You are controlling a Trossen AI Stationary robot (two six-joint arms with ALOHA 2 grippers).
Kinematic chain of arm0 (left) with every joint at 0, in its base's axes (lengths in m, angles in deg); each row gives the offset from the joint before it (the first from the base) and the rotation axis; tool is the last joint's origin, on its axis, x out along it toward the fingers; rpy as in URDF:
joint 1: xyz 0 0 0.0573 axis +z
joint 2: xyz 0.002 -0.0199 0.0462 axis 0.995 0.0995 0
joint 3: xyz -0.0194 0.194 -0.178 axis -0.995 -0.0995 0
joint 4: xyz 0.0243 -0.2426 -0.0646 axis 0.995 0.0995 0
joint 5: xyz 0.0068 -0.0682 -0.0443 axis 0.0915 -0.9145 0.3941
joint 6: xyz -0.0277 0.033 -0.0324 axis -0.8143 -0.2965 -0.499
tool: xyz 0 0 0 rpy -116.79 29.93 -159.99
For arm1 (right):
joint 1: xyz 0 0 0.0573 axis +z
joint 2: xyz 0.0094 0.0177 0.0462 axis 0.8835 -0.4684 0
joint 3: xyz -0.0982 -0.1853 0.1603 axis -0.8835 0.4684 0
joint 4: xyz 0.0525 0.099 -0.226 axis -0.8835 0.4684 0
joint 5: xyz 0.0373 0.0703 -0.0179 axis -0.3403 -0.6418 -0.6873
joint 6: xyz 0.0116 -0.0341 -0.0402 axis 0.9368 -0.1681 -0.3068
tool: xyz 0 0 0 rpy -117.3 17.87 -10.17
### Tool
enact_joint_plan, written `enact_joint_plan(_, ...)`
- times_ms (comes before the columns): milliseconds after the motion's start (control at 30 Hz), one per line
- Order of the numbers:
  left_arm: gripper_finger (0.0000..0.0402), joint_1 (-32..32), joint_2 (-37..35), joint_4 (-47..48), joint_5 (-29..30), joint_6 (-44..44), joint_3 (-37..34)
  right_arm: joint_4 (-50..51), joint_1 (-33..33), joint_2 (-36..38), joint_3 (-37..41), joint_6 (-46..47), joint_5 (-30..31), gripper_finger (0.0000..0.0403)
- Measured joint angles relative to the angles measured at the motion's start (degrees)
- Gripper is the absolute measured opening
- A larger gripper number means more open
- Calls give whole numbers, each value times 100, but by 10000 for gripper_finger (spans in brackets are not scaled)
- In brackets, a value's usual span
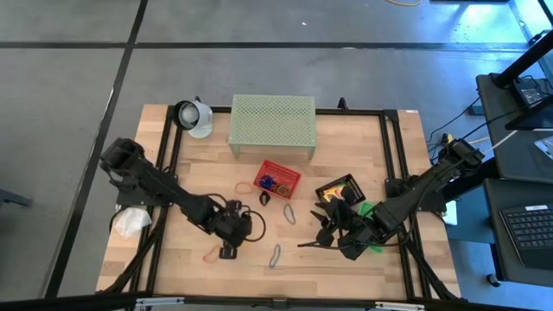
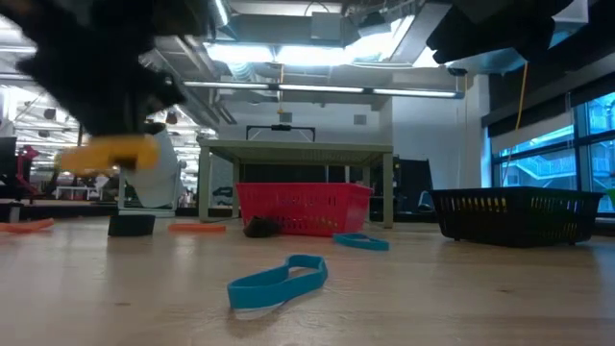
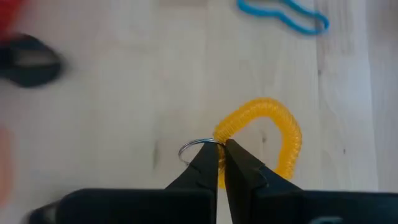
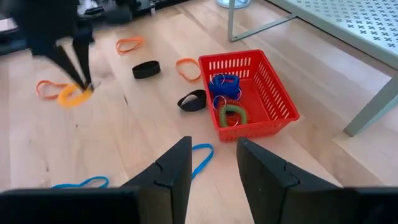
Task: Pick & Place Office Desk Supplies
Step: Put the yellow spring keychain into the red bin
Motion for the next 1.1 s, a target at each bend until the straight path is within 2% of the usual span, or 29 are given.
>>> enact_joint_plan(167, 3, 119, -757, 197, 783, 85, 0, 24, -2, 0, 0, -12, -15, 127)
enact_joint_plan(300, 3, 315, -1351, 41, 1419, 545, -72, 28, -17, 0, 0, -145, -17, 127)
enact_joint_plan(367, 3, 542, -1614, -265, 1531, 898, -189, 30, -33, 0, 0, -139, -17, 127)
enact_joint_plan(433, 3, 884, -1816, -602, 1254, 1242, -305, 29, -36, 0, 0, -97, -22, 127)
enact_joint_plan(633, 3, 2125, -1980, -1518, -255, 1941, -582, 28, -33, 0, 0, -45, -50, 127)
enact_joint_plan(867, 3, 3258, -1521, -1830, -1443, 2195, -619, 18, -33, 0, 0, 57, -183, 127)
enact_joint_plan(1100, 3, 3857, -821, -2239, -1831, 2377, -560, -70, -33, 0, 0, 174, -205, 127)
